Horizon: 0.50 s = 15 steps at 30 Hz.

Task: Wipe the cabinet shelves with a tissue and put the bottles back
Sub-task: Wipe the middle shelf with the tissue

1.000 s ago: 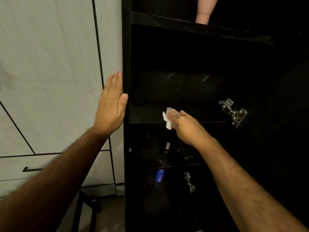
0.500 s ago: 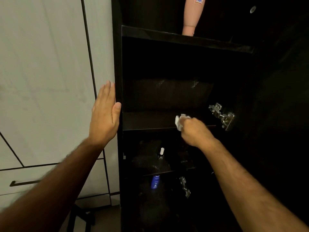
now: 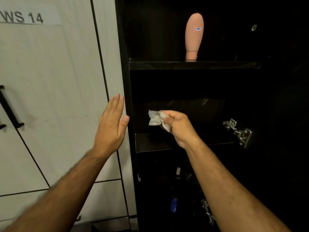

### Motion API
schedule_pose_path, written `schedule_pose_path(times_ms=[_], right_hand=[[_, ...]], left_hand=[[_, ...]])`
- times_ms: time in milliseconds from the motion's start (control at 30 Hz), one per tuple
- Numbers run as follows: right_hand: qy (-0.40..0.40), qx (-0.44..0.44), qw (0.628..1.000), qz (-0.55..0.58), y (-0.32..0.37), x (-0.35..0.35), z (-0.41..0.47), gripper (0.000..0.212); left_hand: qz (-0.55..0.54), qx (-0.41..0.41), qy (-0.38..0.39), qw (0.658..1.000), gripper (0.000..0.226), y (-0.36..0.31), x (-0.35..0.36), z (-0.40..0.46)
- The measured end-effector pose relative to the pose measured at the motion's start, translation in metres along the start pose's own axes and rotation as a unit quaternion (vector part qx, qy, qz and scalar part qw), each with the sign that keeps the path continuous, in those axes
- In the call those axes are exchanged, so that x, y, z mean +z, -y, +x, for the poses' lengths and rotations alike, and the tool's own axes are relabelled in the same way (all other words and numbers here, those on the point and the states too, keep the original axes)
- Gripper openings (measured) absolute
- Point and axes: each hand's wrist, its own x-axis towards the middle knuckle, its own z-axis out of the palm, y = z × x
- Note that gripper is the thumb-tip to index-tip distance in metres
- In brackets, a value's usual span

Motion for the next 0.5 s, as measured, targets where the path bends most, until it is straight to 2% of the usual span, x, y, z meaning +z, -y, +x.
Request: schedule_pose_path(times_ms=[100, 233, 367, 433, 500], right_hand=[[-0.025, -0.033, 0.991, 0.127, 0.026, 0.021, 0.016, 0.023], [-0.019, -0.091, 0.987, 0.127, 0.059, 0.066, 0.024, 0.020], [0.108, -0.163, 0.972, 0.130, 0.066, 0.099, 0.013, 0.031], [0.137, -0.177, 0.972, 0.075, 0.056, 0.101, 0.010, 0.052], [0.141, -0.146, 0.979, -0.006, 0.038, 0.098, 0.006, 0.076]], left_hand=[[0.001, 0.040, 0.013, 0.999, 0.059, -0.001, -0.012, 0.019], [0.010, 0.050, -0.005, 0.999, 0.057, 0.000, -0.029, 0.035], [0.054, 0.066, -0.005, 0.996, 0.059, -0.002, -0.056, 0.056], [0.096, 0.085, 0.018, 0.992, 0.061, -0.004, -0.070, 0.070], [0.125, 0.102, 0.041, 0.986, 0.062, -0.007, -0.080, 0.080]])
